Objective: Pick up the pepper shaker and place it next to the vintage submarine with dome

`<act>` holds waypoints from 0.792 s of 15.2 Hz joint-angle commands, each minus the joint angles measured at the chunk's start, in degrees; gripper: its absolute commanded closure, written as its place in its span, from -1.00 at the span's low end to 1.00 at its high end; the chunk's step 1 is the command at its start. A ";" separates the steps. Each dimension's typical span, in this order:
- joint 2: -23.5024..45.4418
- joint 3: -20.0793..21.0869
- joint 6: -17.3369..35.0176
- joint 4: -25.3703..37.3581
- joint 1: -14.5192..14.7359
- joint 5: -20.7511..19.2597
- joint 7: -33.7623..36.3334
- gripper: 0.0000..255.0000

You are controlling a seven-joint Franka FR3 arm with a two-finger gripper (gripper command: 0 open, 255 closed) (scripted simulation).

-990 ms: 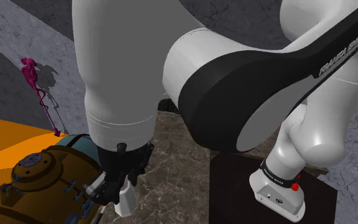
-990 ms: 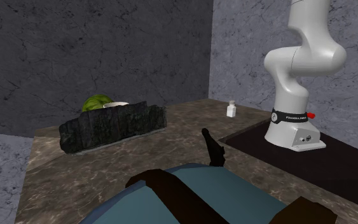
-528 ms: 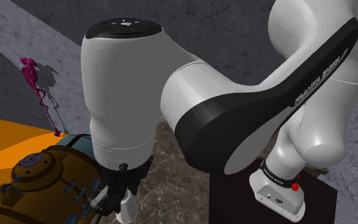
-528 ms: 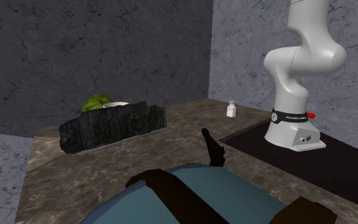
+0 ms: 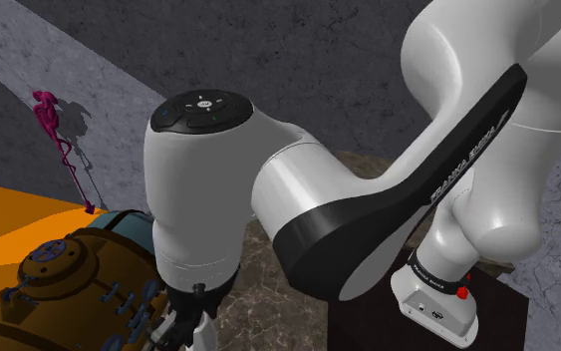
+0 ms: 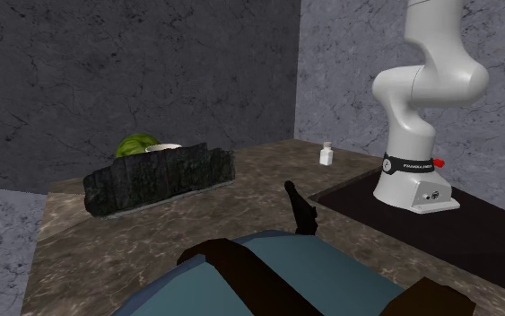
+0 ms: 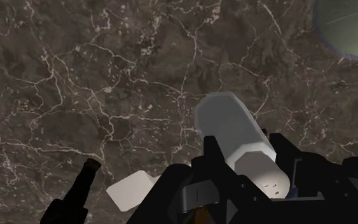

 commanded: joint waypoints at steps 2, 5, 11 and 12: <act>1.53 -0.25 2.09 -0.92 0.31 -1.45 1.07 1.00; 2.99 -0.60 4.07 -1.82 0.62 -2.89 2.12 1.00; 6.17 -1.65 7.88 -3.24 1.49 -6.11 4.45 1.00; 6.73 -1.87 8.49 -3.43 1.66 -6.69 4.86 1.00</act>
